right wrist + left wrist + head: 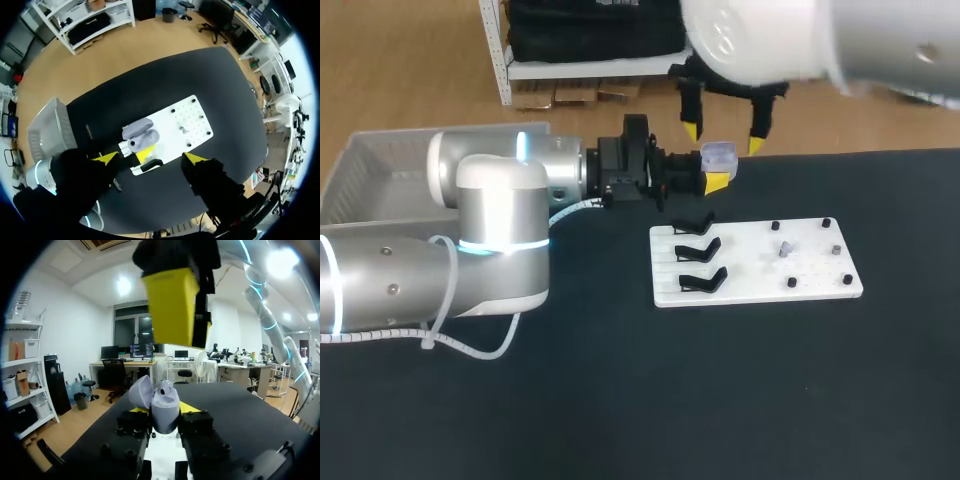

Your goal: Pick up each earbud case from the left stands, insert the matching earbuds, close the lid, and place the case in the box.

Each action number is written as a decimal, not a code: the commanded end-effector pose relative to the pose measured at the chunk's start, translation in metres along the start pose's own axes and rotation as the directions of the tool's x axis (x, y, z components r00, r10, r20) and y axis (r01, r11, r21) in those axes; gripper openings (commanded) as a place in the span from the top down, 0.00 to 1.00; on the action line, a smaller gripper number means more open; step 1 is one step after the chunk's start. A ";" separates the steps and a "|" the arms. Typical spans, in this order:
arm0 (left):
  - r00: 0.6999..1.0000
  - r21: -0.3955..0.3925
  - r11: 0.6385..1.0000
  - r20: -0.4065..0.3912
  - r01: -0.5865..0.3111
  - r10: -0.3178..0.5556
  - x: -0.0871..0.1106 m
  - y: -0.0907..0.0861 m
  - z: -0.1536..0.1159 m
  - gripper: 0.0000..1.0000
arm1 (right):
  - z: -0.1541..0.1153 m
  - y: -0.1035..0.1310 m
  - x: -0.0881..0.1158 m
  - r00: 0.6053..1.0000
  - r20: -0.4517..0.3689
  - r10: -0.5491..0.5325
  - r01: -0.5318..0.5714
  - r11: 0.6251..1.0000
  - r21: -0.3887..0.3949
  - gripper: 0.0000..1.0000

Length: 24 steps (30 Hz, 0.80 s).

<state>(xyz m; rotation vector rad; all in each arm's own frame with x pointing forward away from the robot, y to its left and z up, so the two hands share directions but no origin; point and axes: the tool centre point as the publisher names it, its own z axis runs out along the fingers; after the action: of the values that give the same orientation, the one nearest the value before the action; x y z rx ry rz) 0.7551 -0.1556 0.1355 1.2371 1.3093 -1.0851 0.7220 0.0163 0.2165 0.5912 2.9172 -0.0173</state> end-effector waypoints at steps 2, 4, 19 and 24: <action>1.000 -0.004 1.000 0.008 -0.005 0.005 0.002 -0.001 0.000 1.00 | 0.001 -0.055 0.027 0.985 0.173 0.009 0.043 0.955 -0.294 0.00; 1.000 -0.004 1.000 0.008 -0.005 0.005 0.002 -0.001 0.000 1.00 | 0.000 -0.061 0.030 0.981 0.195 0.008 0.053 0.950 -0.307 0.00; 1.000 -0.004 1.000 0.008 -0.005 0.005 0.002 -0.001 0.000 1.00 | 0.000 -0.083 0.036 0.970 0.243 0.009 0.073 0.943 -0.326 0.00; 1.000 -0.004 1.000 0.008 -0.005 0.005 0.002 -0.001 0.000 1.00 | 0.000 -0.083 0.036 0.970 0.243 0.009 0.073 0.943 -0.326 0.00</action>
<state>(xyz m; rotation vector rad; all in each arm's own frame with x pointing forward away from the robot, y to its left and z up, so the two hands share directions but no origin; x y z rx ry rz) 0.7551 -0.1556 0.1355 1.2371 1.3093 -1.0852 0.6618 -0.0416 0.2118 0.4765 2.7123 0.2492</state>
